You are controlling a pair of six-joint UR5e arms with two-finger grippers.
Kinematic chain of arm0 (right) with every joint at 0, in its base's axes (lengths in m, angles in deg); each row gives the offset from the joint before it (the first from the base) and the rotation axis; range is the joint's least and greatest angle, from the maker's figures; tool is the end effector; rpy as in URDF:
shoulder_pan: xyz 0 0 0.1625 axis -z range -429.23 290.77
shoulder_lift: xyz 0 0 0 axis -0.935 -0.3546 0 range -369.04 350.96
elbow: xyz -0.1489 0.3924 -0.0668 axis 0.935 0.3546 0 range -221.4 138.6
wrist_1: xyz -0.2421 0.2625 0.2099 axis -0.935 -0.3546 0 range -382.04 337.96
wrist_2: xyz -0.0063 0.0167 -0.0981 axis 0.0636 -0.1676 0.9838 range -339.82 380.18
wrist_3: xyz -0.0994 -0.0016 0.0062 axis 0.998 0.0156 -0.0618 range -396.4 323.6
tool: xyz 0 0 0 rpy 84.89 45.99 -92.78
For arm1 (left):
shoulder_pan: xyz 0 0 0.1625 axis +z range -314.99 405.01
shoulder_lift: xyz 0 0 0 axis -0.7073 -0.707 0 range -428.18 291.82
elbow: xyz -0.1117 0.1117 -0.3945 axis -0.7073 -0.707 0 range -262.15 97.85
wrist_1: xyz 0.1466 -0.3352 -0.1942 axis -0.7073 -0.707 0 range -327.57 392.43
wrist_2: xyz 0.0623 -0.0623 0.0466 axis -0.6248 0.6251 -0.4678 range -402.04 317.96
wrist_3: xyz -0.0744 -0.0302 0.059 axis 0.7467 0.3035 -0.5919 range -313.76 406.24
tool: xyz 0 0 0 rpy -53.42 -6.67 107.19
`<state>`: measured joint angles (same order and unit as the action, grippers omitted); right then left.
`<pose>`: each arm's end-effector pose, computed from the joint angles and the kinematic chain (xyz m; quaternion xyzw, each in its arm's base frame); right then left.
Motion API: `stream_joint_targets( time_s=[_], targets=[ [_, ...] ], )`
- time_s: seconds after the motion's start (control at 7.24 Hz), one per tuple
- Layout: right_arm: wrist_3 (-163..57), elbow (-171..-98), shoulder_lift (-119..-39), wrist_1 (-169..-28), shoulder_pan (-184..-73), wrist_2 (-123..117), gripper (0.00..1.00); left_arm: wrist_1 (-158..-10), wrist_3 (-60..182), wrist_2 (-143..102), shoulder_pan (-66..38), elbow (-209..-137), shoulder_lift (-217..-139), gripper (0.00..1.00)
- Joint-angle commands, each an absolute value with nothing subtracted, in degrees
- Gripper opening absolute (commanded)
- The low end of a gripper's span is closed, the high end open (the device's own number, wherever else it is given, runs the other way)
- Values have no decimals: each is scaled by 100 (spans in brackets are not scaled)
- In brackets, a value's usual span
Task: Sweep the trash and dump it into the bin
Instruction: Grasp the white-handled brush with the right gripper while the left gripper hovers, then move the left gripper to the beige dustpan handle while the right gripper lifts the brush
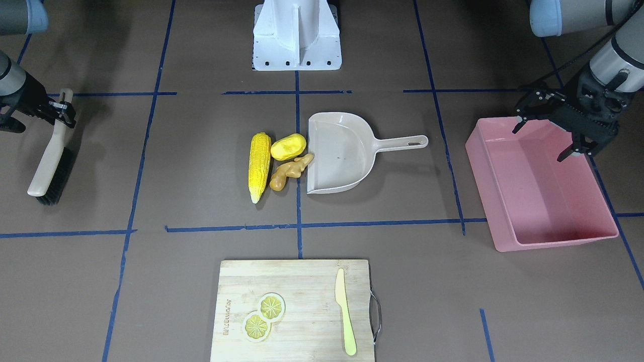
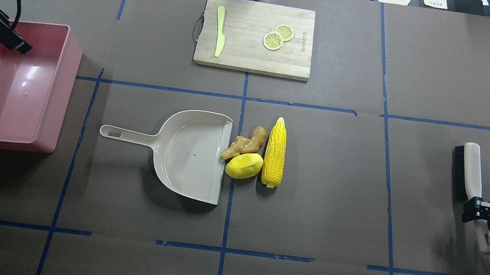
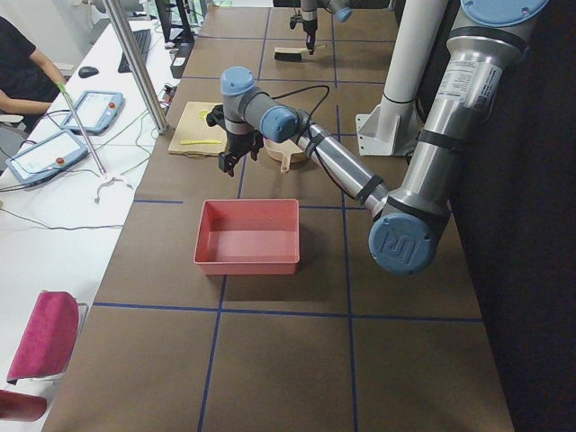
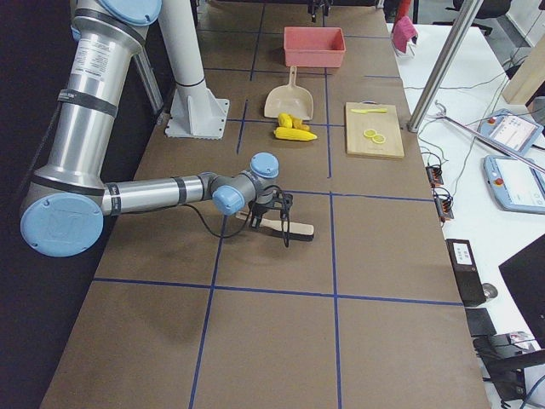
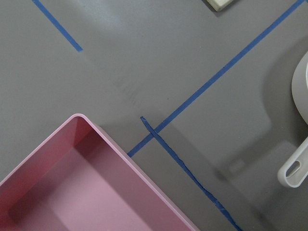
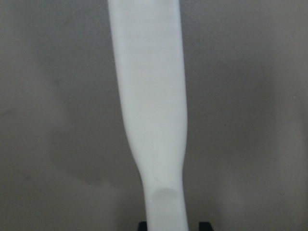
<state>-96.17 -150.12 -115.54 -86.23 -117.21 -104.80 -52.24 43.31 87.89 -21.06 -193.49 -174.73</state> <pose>-0.2095 -0.3464 0.5800 -0.0806 -0.3631 0.0709 0.9255 0.1620 -0.5360 0.3396 0.1994 0.3703 0.3026 0.8553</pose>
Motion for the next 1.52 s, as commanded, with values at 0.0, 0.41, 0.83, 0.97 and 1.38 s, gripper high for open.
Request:
stream_joint_targets(
  time_s=[0.0, 0.41, 0.83, 0.97, 1.38],
  targets=[
    [-9616, -15030, -11557, -8637, -11765, -10480, 0, -5264, 4326, 8716, -2012, -19350, -17496, 100],
    [-9599, -15310, -11530, -8664, -12002, -10550, 0, -5273, 4282, 8707, -1809, -19455, -17602, 100],
    [-9573, -16072, -11338, -9494, -12003, -10568, 0, -5369, 2947, 8716, -1704, -19937, -17558, 100],
    [-9573, -16389, -11032, -10186, -12073, -10577, 0, -5753, 2937, 8707, -1399, -19939, -17523, 100],
    [-9573, -16743, -10151, -11527, -12108, -10577, 0, -6240, 2841, 8681, -389, -19860, -17575, 100]
  ],
)
